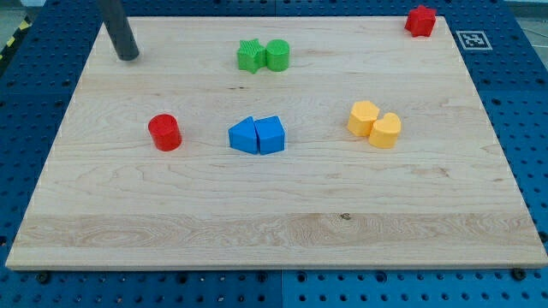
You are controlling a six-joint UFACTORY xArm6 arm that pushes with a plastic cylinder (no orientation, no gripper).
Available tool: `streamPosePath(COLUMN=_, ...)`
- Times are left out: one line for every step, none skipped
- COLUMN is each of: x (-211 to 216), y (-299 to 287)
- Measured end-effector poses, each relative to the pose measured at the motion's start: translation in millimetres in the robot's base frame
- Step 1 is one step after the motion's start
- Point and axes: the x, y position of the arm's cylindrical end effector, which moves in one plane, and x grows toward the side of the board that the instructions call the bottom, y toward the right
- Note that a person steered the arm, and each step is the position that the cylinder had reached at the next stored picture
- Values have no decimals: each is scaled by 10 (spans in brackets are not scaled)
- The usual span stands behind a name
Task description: Place the arm at the top centre
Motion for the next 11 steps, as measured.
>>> streamPosePath(x=-153, y=0)
streamPosePath(x=-556, y=183)
streamPosePath(x=-877, y=574)
streamPosePath(x=-893, y=850)
streamPosePath(x=-894, y=1014)
streamPosePath(x=-892, y=1207)
streamPosePath(x=-893, y=1239)
streamPosePath(x=-889, y=1540)
streamPosePath(x=-872, y=1793)
streamPosePath(x=-877, y=2233)
streamPosePath(x=-878, y=2747)
